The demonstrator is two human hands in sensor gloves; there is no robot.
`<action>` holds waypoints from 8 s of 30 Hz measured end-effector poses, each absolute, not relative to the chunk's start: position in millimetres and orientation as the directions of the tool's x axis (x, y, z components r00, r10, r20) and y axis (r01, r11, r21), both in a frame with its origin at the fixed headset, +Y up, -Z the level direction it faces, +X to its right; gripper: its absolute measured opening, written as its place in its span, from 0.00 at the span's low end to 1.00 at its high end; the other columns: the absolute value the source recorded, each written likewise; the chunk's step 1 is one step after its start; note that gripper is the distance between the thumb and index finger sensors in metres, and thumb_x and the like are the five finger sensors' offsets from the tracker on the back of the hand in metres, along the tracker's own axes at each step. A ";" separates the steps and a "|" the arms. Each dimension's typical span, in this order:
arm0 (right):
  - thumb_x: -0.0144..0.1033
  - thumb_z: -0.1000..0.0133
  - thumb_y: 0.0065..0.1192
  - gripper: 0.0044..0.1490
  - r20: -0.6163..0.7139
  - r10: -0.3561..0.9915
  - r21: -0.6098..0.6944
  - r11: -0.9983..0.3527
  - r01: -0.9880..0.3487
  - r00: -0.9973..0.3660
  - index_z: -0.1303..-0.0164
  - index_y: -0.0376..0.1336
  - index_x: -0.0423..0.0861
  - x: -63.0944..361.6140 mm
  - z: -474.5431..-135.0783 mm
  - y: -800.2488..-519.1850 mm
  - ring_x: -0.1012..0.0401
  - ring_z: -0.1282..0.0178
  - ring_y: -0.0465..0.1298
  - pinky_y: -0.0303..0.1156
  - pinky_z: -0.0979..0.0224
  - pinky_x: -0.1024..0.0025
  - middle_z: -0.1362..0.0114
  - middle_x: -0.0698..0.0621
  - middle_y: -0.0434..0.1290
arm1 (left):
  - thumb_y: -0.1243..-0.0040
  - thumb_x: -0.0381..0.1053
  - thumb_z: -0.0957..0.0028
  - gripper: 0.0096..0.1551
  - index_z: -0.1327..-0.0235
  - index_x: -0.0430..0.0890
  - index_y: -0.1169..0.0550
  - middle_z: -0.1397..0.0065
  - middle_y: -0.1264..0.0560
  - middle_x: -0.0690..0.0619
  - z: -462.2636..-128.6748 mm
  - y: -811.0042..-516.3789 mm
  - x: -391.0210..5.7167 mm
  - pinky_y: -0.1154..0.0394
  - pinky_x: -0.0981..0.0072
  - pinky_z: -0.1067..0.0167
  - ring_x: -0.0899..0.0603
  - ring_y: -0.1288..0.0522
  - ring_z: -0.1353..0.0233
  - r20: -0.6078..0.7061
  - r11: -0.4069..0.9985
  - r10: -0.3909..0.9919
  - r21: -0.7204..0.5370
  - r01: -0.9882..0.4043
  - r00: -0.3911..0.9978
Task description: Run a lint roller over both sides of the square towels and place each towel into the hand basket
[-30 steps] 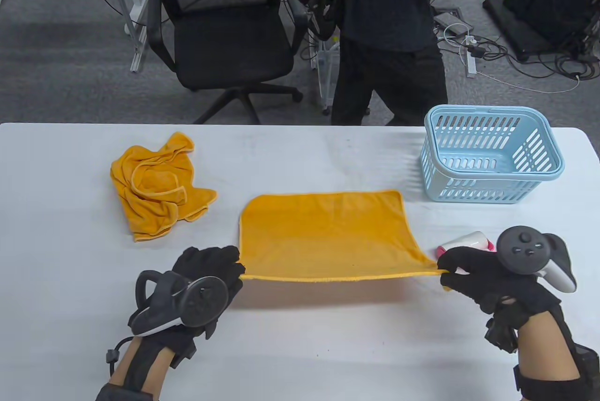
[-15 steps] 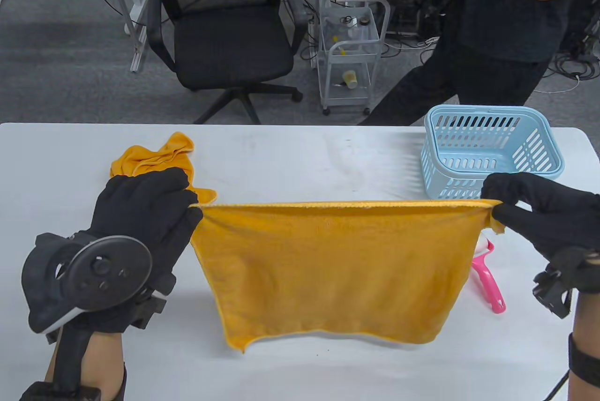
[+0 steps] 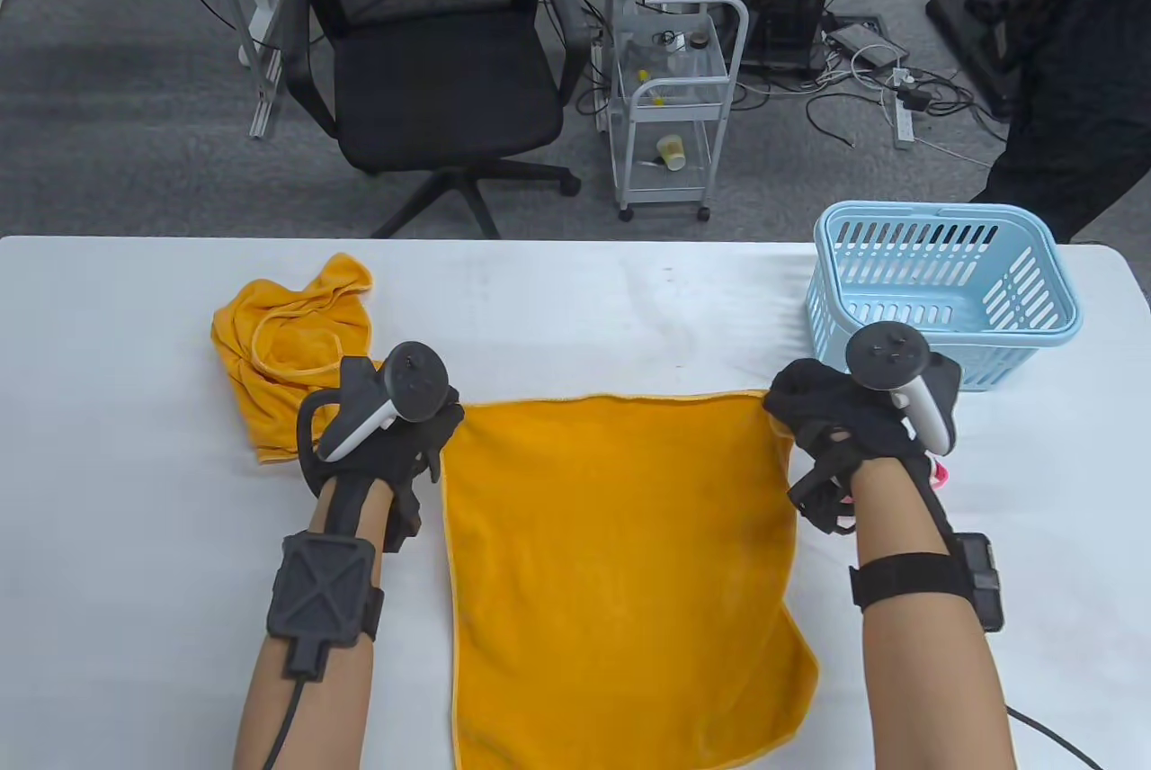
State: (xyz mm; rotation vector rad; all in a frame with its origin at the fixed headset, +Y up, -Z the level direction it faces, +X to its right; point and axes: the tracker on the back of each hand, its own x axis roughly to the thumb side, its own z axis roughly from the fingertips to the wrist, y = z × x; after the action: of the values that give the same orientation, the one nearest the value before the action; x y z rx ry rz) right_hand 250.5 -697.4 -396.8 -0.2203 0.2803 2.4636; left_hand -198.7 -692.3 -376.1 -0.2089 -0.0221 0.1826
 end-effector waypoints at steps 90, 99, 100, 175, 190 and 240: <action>0.40 0.50 0.79 0.37 0.127 -0.246 0.133 -0.956 0.263 -0.961 0.29 0.67 0.55 150.0 -369.8 -733.7 0.45 0.28 0.75 0.70 0.31 0.38 0.29 0.49 0.75 | 0.29 0.69 0.61 0.51 0.24 0.56 0.35 0.13 0.45 0.48 -273.5 -787.5 -172.2 0.37 0.31 0.27 0.34 0.37 0.17 0.324 0.872 0.005 -0.465 0.155 0.946; 0.42 0.49 0.78 0.37 0.379 -0.138 0.125 -0.972 0.199 -0.915 0.28 0.66 0.55 55.0 -342.3 -751.4 0.45 0.30 0.77 0.72 0.32 0.40 0.30 0.49 0.76 | 0.29 0.69 0.61 0.51 0.24 0.56 0.35 0.13 0.45 0.48 -274.2 -788.2 -173.7 0.37 0.31 0.26 0.34 0.38 0.16 0.319 0.871 0.020 -0.471 0.140 0.948; 0.42 0.49 0.78 0.37 0.376 -0.150 0.123 -0.970 0.209 -0.914 0.28 0.66 0.55 55.3 -342.2 -753.6 0.46 0.31 0.77 0.72 0.32 0.41 0.30 0.49 0.76 | 0.29 0.69 0.61 0.51 0.24 0.56 0.35 0.13 0.45 0.47 -274.4 -788.3 -173.9 0.37 0.31 0.26 0.34 0.38 0.16 0.318 0.871 0.021 -0.471 0.139 0.948; 0.39 0.52 0.82 0.36 0.160 -0.448 0.152 -0.869 0.470 -0.880 0.32 0.69 0.54 211.4 -303.2 -738.8 0.46 0.32 0.77 0.72 0.33 0.40 0.33 0.50 0.77 | 0.29 0.69 0.60 0.50 0.25 0.55 0.34 0.13 0.44 0.47 -276.1 -789.2 -173.9 0.37 0.30 0.26 0.34 0.37 0.17 0.320 0.872 0.017 -0.468 0.142 0.947; 0.45 0.53 0.81 0.38 0.585 -0.175 0.053 -0.966 0.253 -0.792 0.31 0.69 0.51 58.3 -247.4 -742.8 0.48 0.37 0.81 0.77 0.38 0.46 0.35 0.49 0.78 | 0.29 0.69 0.60 0.50 0.25 0.55 0.35 0.13 0.44 0.47 -275.7 -789.7 -173.1 0.37 0.30 0.26 0.34 0.37 0.17 0.321 0.873 0.015 -0.466 0.144 0.947; 0.40 0.50 0.78 0.37 0.088 -0.270 0.086 -0.957 0.277 -0.959 0.29 0.67 0.51 200.1 -336.3 -751.8 0.45 0.32 0.78 0.74 0.34 0.43 0.31 0.47 0.75 | 0.29 0.69 0.60 0.50 0.25 0.55 0.34 0.13 0.44 0.47 -275.9 -789.8 -173.4 0.38 0.30 0.26 0.34 0.37 0.17 0.322 0.873 0.015 -0.465 0.145 0.947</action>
State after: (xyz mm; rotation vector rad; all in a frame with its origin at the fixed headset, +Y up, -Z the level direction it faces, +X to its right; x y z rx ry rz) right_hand 200.1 -751.8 -336.3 0.1297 0.1685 3.4129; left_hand -173.4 -789.8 -275.9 -0.5064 -0.3246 -0.0691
